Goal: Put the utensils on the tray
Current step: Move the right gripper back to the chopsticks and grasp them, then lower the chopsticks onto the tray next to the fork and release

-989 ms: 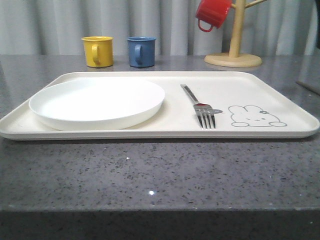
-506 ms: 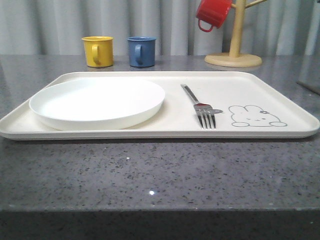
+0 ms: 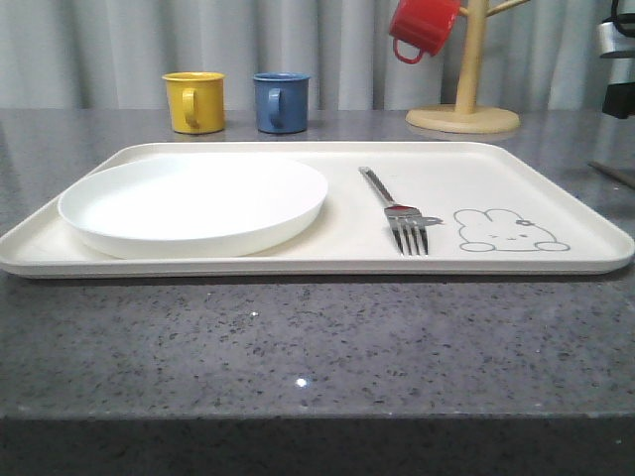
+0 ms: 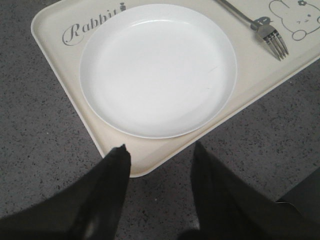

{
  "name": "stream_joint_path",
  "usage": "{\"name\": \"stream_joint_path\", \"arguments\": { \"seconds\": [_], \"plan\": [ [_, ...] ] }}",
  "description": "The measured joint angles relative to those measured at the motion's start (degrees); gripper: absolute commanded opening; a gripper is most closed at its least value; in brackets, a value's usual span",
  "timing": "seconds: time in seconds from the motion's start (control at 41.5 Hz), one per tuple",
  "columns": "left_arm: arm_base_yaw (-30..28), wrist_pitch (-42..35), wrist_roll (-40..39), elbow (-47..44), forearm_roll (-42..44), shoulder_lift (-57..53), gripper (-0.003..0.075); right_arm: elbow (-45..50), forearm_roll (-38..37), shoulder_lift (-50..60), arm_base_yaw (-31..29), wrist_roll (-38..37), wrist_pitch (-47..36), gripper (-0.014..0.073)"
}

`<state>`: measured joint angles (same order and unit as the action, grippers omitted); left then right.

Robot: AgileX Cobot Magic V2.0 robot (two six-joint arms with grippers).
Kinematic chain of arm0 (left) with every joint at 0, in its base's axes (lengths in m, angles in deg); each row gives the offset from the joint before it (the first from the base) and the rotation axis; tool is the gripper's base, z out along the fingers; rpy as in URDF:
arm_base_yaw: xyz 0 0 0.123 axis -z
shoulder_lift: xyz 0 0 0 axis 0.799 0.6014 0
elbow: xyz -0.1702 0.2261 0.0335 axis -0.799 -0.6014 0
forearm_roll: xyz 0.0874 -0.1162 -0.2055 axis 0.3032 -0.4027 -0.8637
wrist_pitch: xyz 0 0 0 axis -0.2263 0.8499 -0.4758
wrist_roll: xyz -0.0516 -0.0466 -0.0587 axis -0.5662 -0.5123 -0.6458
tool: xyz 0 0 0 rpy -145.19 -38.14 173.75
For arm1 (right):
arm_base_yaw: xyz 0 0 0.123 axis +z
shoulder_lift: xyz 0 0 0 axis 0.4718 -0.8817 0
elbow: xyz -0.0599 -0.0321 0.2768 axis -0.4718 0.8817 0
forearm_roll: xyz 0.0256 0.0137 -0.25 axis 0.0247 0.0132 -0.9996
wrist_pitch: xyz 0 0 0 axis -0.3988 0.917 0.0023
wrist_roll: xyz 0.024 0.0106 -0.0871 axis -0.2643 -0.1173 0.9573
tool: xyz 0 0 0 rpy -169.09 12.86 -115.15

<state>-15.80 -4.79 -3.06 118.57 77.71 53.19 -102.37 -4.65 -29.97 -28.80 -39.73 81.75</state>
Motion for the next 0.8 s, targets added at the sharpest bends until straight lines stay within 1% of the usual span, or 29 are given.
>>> {"name": "stream_joint_path", "arguments": {
  "seconds": [0.048, 0.458, 0.531, 0.651, 0.675, 0.796],
  "plan": [
    [0.0, 0.0, 0.0, 0.0, 0.0, 0.0, 0.0304, 0.0, 0.0, 0.0, 0.0, -0.02, -0.13, 0.0243],
    [0.0, 0.0, 0.0, 0.0, 0.0, 0.0, 0.0304, -0.12, 0.0, -1.07, 0.0, 0.02, -0.99, 0.024],
    [0.0, 0.0, 0.0, 0.0, 0.0, 0.0, 0.0304, -0.35, 0.0, -1.31, 0.0, 0.02, -0.5, 0.0202],
    [0.0, 0.0, 0.0, 0.0, 0.0, 0.0, 0.0304, -0.6, -0.31, -1.4, 0.0, 0.11, -0.45, 0.0075],
    [0.0, 0.0, 0.0, 0.0, 0.0, 0.0, 0.0304, -0.61, -0.44, -1.4, 0.0, 0.11, -0.35, 0.0061],
    [0.0, 0.0, 0.0, 0.0, 0.0, 0.0, 0.0304, -1.78, 0.0, -1.82, 0.0, 0.11, 1.0, 0.005]
  ]
}}
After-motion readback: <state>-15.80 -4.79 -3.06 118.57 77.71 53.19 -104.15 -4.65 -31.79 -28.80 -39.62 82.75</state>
